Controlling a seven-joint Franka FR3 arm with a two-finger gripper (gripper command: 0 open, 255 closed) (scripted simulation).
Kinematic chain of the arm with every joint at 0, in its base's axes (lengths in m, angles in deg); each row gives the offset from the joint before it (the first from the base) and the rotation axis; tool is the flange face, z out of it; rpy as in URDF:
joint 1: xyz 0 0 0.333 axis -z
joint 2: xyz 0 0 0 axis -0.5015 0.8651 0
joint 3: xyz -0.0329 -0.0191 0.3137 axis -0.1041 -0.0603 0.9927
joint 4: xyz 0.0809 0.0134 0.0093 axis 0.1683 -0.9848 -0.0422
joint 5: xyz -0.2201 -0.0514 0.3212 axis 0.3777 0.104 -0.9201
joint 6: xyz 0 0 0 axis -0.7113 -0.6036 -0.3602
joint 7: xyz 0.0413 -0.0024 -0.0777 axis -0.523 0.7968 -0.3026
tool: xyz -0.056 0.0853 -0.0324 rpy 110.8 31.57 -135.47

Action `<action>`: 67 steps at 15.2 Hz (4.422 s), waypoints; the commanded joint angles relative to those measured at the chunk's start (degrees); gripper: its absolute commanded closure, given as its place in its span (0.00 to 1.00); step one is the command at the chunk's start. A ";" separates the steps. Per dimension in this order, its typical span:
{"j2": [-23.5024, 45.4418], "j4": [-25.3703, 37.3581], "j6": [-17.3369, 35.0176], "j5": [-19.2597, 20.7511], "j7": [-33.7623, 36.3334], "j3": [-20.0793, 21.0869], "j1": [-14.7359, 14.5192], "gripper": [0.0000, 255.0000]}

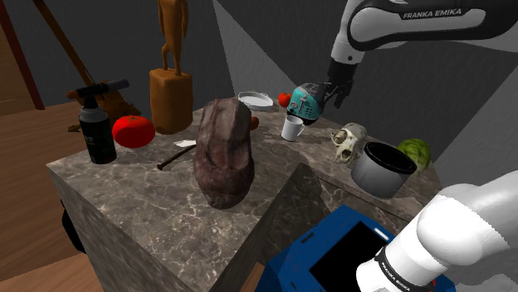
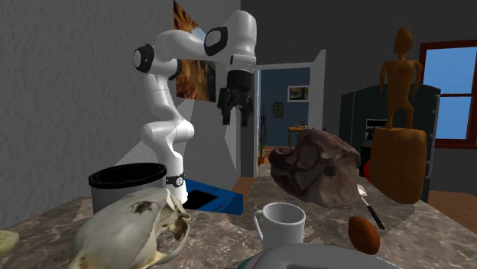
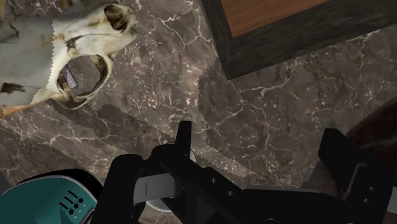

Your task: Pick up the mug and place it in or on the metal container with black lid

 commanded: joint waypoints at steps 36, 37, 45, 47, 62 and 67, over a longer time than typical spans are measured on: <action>46.72 26.66 20.04 -5.63 0.03 -4.09 4.49 0.00; 46.72 26.66 20.04 -5.63 0.03 -4.09 4.49 1.00; 46.72 26.67 20.03 -5.63 0.03 -4.09 4.49 1.00; 46.38 26.96 19.41 -5.62 0.01 -4.10 4.48 1.00; 42.56 33.25 9.32 -5.46 -0.36 -4.21 4.37 1.00; 41.84 36.10 5.76 -5.45 -0.52 -4.23 4.36 1.00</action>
